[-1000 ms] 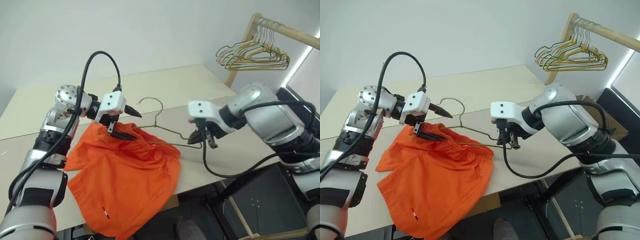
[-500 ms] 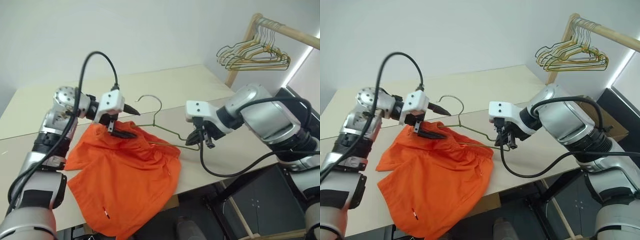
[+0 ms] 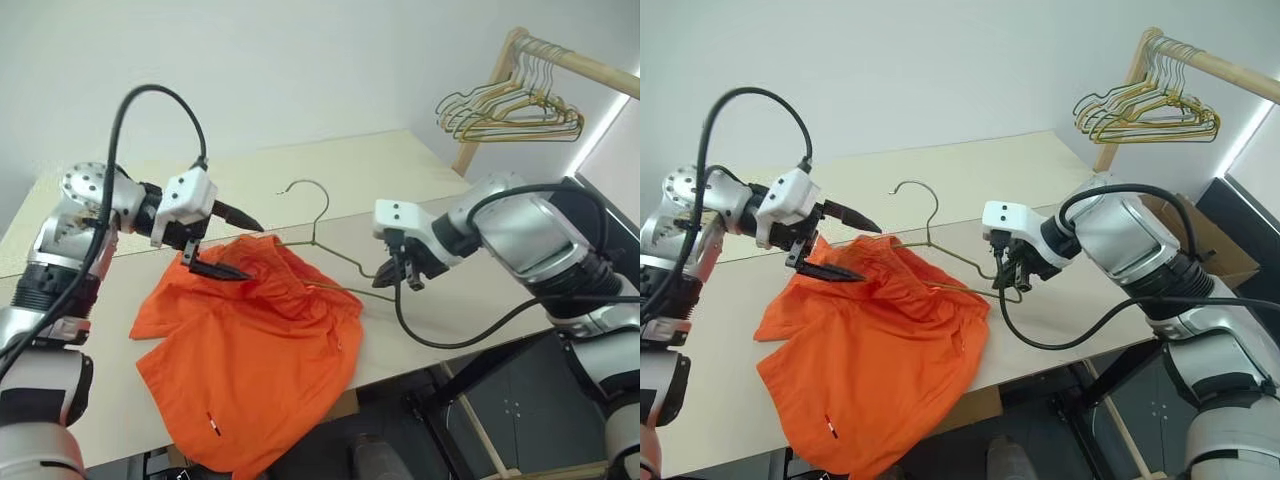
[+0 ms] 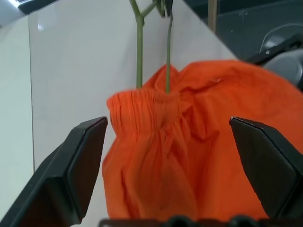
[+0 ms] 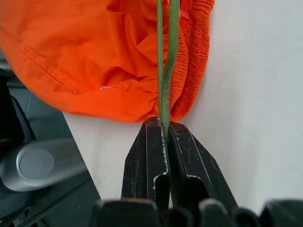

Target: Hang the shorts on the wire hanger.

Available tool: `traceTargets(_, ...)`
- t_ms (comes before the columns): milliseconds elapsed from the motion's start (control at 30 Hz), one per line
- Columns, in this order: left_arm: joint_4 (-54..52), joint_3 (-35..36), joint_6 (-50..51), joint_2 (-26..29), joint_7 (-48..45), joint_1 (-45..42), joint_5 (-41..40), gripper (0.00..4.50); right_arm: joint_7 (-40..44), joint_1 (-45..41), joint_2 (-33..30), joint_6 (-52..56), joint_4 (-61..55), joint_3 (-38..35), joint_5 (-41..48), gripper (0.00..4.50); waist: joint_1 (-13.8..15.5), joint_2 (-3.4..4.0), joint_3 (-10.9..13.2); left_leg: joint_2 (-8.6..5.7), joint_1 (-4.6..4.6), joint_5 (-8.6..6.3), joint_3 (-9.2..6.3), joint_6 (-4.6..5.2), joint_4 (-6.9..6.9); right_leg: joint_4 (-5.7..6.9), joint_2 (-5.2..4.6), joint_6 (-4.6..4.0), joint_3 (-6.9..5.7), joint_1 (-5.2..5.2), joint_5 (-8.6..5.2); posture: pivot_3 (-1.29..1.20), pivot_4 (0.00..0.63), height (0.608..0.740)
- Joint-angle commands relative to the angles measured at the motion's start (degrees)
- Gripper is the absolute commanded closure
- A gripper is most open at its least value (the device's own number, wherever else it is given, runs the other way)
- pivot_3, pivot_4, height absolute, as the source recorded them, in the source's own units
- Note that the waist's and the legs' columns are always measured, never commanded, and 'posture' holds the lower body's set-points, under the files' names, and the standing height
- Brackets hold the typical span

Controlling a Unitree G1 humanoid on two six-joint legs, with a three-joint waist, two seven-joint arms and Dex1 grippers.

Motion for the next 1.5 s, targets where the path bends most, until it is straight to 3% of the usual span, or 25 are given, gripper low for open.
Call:
traceTargets(33,3.33,-0.14,-4.35,-1.18,3.96,-2.02,7.07,0.01,0.76,-2.22,-1.12,-0.84,-0.87,-0.72,0.03,4.5,-0.01,0.0,0.0,0.0,0.0,0.0,0.0,0.0,0.0,0.0,0.0,0.0,0.0,0.0,0.0,-0.15,0.0,0.74)
traceTargets(567,11.64,-3.38,-11.96,-8.05,4.92,-4.85,19.15,0.01,2.01,-4.79,-1.53,-3.87,-1.4,0.37,-1.4,4.5,-0.13,0.0,0.0,-0.01,-0.02,0.0,0.01,0.0,0.0,0.01,0.0,0.0,0.0,-0.02,0.0,-0.17,0.0,0.74)
traceTargets(1000,14.51,-2.08,-13.84,-10.15,6.29,-5.97,21.3,4.35,3.56,-6.48,-2.12,-5.5,0.13,0.32,-2.93,4.5,-0.24,0.0,0.0,-0.01,-0.04,-0.01,0.01,0.01,-0.01,0.01,0.0,0.0,0.0,-0.05,0.0,-0.18,0.0,0.74)
traceTargets(1333,13.31,-0.03,-9.03,-10.87,5.86,-5.85,18.36,4.46,0.77,-1.73,-2.8,-12.03,-1.59,-3.62,-2.55,4.5,-0.25,0.0,0.0,-0.01,-0.04,-0.01,0.01,0.01,-0.01,0.0,-0.01,0.0,0.0,-0.05,0.0,-0.19,0.0,0.74)
traceTargets(1500,11.94,0.85,-6.28,-10.51,5.83,-4.99,17.55,4.5,-1.85,0.66,-3.9,-10.49,-1.87,-7.44,-2.15,3.01,-0.36,0.0,0.0,-0.01,-0.04,-0.01,0.0,0.01,-0.01,0.01,0.0,0.0,0.0,-0.05,0.0,-0.2,0.0,0.74)
